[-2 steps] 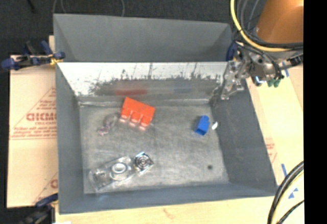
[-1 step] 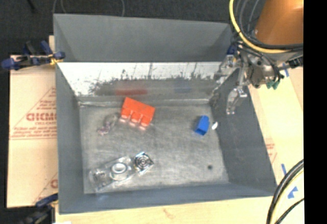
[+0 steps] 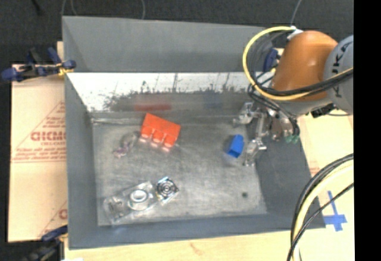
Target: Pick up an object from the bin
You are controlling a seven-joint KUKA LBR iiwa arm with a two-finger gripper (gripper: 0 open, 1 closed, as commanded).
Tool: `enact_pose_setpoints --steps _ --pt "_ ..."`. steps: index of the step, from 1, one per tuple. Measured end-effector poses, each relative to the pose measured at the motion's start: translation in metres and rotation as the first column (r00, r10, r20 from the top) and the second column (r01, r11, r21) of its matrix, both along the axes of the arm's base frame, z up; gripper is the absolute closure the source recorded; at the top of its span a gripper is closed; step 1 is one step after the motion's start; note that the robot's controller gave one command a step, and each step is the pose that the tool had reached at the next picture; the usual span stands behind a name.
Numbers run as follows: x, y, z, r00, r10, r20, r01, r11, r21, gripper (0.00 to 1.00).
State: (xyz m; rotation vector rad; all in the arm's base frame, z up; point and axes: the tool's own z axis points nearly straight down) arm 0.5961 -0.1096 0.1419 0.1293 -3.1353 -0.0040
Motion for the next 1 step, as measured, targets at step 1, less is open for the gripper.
enact_pose_setpoints --steps 1 --pt "0.0023 -0.0008 0.0051 1.0 0.001 0.008 -0.001 1.0 -0.003 1.0"
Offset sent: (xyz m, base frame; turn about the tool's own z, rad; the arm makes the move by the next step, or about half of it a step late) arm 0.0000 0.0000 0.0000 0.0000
